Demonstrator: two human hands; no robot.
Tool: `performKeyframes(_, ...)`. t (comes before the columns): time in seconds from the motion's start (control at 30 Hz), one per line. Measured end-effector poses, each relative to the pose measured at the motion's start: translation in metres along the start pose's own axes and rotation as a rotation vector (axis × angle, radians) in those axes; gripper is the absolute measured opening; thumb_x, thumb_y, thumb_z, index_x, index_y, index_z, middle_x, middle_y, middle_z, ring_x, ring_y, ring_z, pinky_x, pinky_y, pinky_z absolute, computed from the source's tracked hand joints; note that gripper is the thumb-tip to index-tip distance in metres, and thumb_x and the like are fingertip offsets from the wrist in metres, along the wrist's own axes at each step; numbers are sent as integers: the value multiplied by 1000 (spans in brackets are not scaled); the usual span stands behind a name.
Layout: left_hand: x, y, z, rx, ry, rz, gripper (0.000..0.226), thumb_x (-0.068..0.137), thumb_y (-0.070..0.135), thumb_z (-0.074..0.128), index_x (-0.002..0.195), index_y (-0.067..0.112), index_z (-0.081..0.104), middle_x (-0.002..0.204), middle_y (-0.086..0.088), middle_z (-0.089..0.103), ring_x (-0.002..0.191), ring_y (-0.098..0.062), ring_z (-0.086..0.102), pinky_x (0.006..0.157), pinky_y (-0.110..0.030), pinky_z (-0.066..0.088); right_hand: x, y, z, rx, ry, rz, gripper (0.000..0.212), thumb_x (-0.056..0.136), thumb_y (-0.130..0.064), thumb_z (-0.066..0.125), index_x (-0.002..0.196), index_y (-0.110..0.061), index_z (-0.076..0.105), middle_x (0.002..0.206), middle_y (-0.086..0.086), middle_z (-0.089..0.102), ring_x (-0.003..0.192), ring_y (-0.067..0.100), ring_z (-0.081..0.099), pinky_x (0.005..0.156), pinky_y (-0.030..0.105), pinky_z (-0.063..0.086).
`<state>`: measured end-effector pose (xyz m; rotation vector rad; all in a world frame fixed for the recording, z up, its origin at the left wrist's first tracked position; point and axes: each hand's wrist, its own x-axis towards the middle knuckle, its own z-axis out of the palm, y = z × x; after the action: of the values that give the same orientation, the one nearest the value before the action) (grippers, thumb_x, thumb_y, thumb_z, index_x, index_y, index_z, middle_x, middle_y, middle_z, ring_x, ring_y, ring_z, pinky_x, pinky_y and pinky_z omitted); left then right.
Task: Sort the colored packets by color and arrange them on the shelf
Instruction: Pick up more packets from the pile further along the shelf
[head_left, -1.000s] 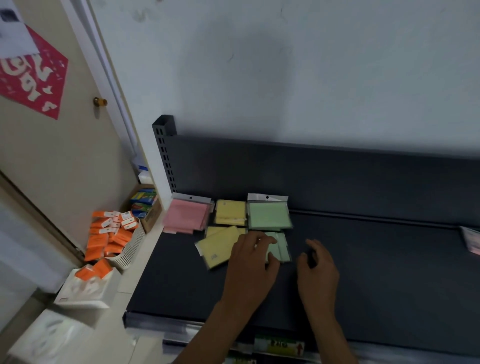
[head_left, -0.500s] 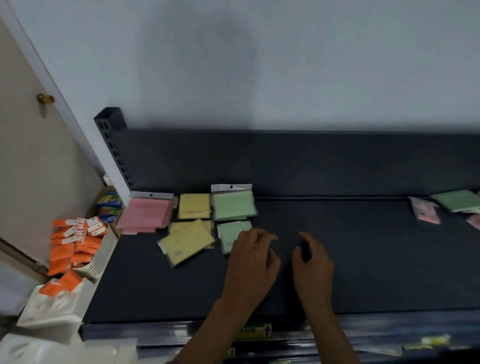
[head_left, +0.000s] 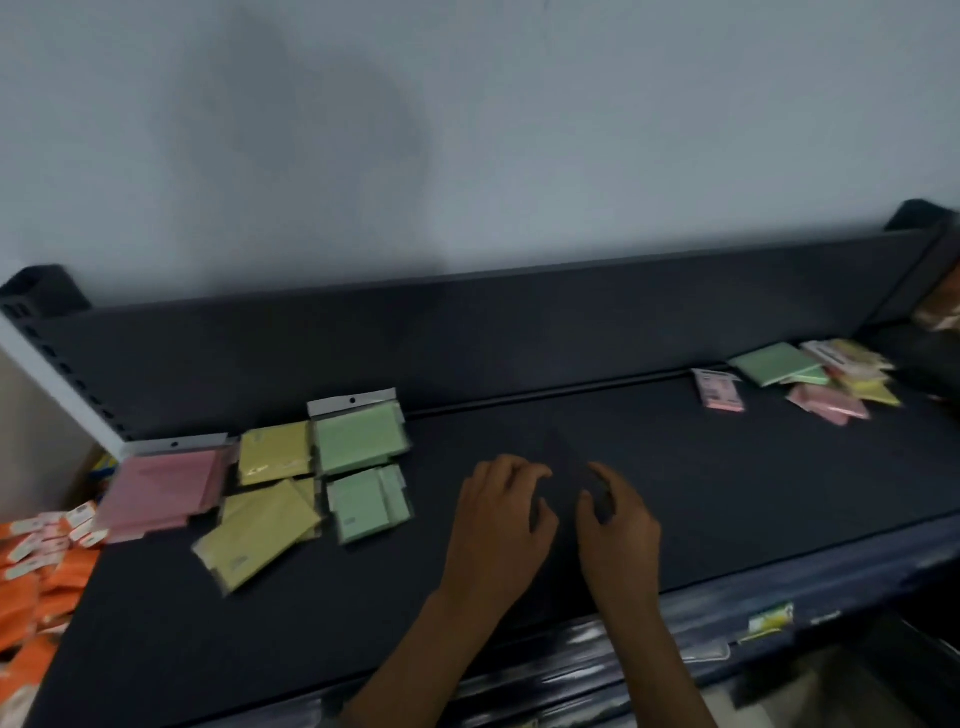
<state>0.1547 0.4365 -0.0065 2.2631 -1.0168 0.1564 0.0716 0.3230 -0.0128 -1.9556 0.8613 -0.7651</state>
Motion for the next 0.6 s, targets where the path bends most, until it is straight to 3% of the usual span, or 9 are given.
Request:
performKeyframes(0.07, 7, 18, 9, -16, -32, 18, 31, 94, 28, 52, 124, 28, 57, 121, 9, 52, 111, -12, 47, 97, -29, 42, 8, 7, -18, -35, -45, 22, 31, 100, -13, 60, 131, -12, 63, 115, -5, 65, 101, 6, 62, 89, 18, 48)
performKeyframes(0.13, 12, 34, 20, -36, -64, 38, 30, 93, 29, 52, 123, 29, 57, 121, 10, 52, 110, -11, 47, 96, -29, 42, 15, 14, -34, -75, -149, 32, 19, 100, -13, 59, 115, -21, 67, 93, -17, 63, 78, -7, 61, 71, 4, 43)
performKeyframes(0.23, 19, 55, 37, -62, -94, 67, 30, 95, 29, 53, 125, 28, 56, 122, 10, 52, 109, -9, 48, 97, -28, 42, 19, 26, -52, -112, -286, 8, 26, 101, -7, 53, 87, -26, 64, 70, -13, 62, 63, -5, 60, 55, 11, 42)
performKeyframes(0.37, 29, 82, 55, -86, -103, 97, 29, 96, 28, 53, 125, 27, 56, 122, 10, 52, 109, -8, 49, 97, -29, 43, 24, 37, -77, -62, -247, -20, 24, 100, -7, 51, 102, -23, 70, 82, -12, 69, 72, 2, 65, 62, 19, 52)
performKeyframes(0.47, 34, 100, 69, -67, -101, 114, 33, 95, 34, 50, 126, 27, 57, 123, 10, 54, 110, -9, 50, 97, -30, 44, 30, 46, -101, -42, -185, -6, 29, 99, -13, 58, 117, -35, 65, 96, -20, 68, 85, -4, 66, 71, 11, 51)
performKeyframes(0.6, 38, 121, 91, -7, -84, 105, 34, 95, 42, 47, 125, 28, 57, 118, 10, 55, 106, -10, 53, 91, -31, 47, 39, 65, -137, -46, -41, 40, 30, 97, -11, 63, 125, -21, 66, 104, -16, 65, 88, -6, 61, 75, -1, 43)
